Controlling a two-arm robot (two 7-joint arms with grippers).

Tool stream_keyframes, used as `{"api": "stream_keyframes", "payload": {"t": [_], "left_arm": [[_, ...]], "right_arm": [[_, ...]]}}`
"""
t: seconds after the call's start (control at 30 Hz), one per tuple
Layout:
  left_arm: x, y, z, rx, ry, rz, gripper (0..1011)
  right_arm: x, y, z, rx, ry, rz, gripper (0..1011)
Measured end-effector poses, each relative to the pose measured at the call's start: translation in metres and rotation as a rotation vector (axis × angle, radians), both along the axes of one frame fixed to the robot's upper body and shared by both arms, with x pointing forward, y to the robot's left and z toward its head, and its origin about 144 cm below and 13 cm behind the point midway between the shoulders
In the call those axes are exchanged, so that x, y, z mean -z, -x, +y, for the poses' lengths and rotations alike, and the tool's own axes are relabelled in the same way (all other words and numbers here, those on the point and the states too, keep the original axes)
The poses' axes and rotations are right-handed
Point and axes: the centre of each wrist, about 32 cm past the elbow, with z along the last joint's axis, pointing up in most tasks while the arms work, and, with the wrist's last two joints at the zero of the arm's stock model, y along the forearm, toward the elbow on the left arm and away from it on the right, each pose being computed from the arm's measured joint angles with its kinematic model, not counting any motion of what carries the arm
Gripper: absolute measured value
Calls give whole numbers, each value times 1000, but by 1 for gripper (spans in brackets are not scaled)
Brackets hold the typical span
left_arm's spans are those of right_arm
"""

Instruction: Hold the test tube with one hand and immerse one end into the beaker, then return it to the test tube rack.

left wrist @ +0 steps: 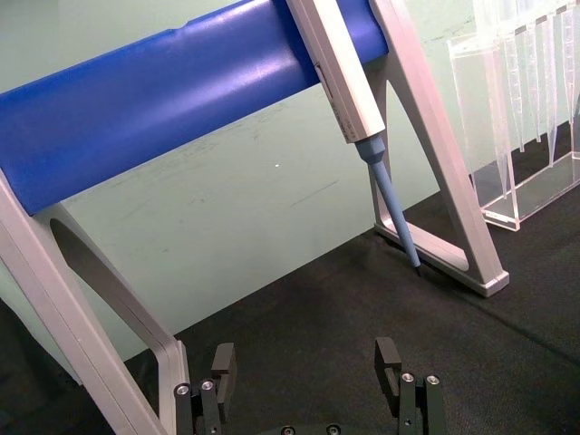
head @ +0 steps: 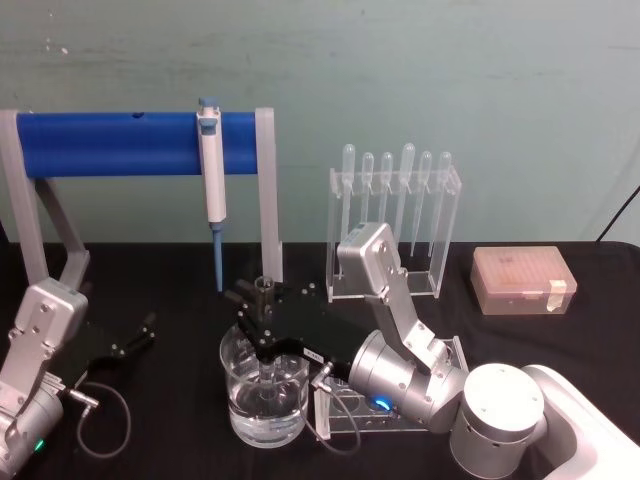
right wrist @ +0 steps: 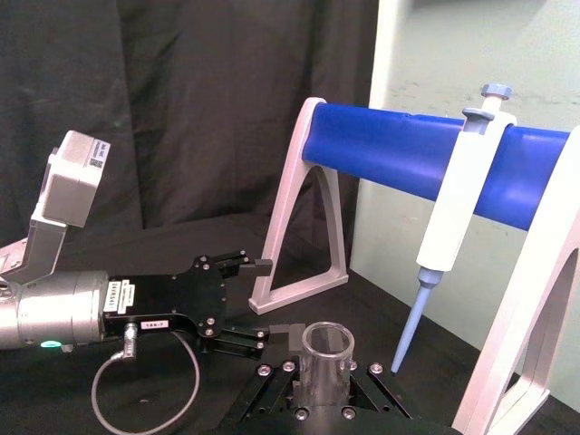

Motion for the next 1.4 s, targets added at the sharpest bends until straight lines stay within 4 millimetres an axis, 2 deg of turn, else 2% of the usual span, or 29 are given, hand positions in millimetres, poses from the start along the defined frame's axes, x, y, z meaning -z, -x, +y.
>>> {"api": "stream_keyframes", "payload": {"t": [1.4], "left_arm": [[0,0,0,0,0,0,1000]], "right_arm": [[0,0,0,1,-1,-3,134]]}}
